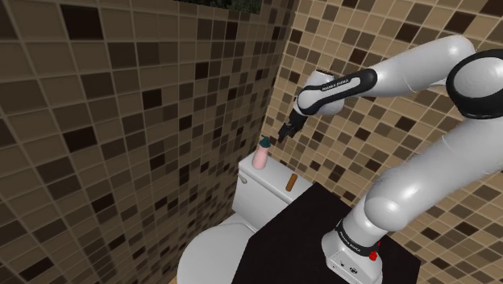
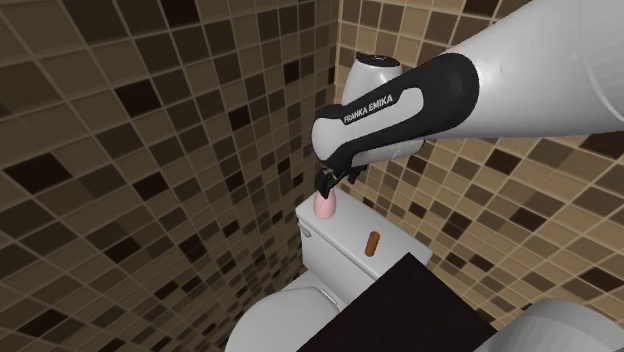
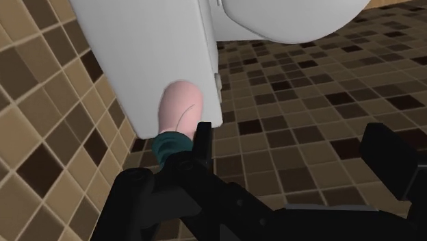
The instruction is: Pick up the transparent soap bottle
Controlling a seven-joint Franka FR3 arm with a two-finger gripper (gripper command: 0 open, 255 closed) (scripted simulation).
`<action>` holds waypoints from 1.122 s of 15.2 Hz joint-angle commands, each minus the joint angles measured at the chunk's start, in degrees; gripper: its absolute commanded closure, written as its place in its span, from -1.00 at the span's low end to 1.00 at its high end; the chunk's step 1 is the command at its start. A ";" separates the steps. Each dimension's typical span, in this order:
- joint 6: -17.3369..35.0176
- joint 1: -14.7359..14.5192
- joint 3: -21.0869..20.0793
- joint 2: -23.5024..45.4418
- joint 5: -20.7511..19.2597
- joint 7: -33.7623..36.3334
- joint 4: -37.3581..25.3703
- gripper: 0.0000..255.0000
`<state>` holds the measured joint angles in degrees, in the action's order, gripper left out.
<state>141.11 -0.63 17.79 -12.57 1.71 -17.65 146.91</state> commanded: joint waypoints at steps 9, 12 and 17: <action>12.80 1.06 1.49 24.88 20.34 -24.18 -11.95 -1.00; 14.47 4.42 -1.33 31.96 25.85 -30.53 -17.35 -1.00; 16.11 10.10 -5.89 43.12 30.87 -37.70 -27.65 -1.00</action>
<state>156.84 8.09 12.93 27.89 31.49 -53.64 121.72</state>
